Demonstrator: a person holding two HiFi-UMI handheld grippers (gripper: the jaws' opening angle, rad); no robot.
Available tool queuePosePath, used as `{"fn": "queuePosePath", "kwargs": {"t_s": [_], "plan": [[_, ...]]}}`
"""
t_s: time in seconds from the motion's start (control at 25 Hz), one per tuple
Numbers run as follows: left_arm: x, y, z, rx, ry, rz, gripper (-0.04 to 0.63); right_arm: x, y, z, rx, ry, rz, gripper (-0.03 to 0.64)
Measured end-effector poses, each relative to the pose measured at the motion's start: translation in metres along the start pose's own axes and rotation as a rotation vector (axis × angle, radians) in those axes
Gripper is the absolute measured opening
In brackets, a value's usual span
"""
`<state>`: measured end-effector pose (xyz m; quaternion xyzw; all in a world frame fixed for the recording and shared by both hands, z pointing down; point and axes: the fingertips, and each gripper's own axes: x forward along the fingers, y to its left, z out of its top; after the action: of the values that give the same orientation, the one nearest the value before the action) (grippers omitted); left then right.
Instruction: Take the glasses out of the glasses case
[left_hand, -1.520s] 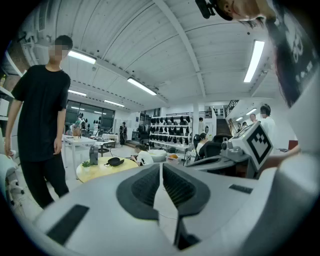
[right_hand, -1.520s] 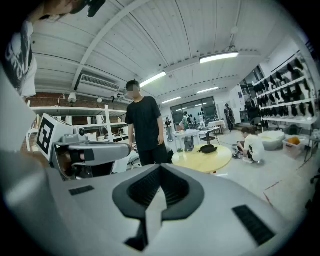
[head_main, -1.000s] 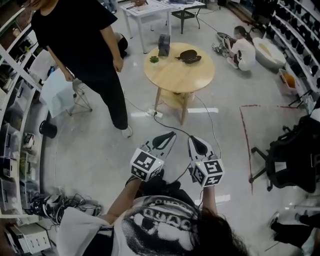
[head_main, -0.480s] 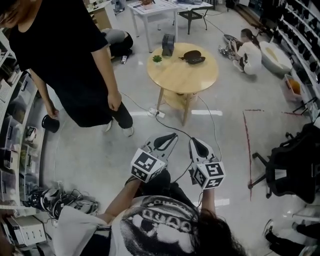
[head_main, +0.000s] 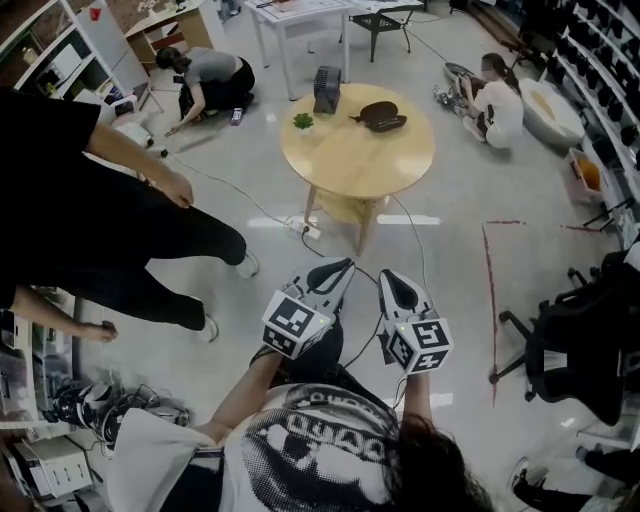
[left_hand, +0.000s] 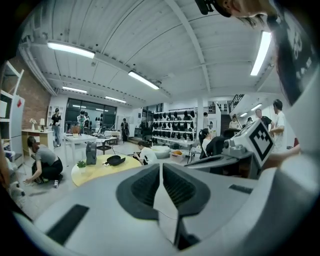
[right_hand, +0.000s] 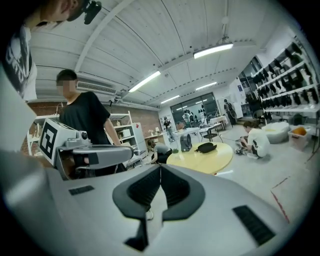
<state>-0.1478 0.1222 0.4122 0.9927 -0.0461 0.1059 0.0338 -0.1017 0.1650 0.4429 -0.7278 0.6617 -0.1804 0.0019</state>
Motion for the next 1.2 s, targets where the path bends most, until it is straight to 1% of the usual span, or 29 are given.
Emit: {"fn": "queuePosePath", "kwargs": {"t_s": [0.24, 0.4, 0.72, 0.96, 1.2], "plan": [[0.056, 0.066, 0.021, 0.02, -0.008, -0.014, 0.026, 0.062, -0.039, 0.031, -0.01, 0.009, -0.02, -0.005], [0.092, 0.107, 0.034, 0.02, -0.013, -0.022, 0.026, 0.104, -0.061, 0.055, -0.004, 0.004, -0.022, -0.005], [0.142, 0.176, 0.047, 0.027, -0.003, -0.054, 0.026, 0.183, -0.094, 0.082, -0.006, 0.025, -0.042, -0.005], [0.173, 0.207, 0.052, 0.029, -0.007, -0.086, 0.026, 0.215, -0.116, 0.095, -0.008, 0.029, -0.079, -0.004], [0.184, 0.222, 0.046, -0.002, -0.003, -0.096, 0.026, 0.23, -0.129, 0.096, -0.011, 0.056, -0.098, -0.003]]}}
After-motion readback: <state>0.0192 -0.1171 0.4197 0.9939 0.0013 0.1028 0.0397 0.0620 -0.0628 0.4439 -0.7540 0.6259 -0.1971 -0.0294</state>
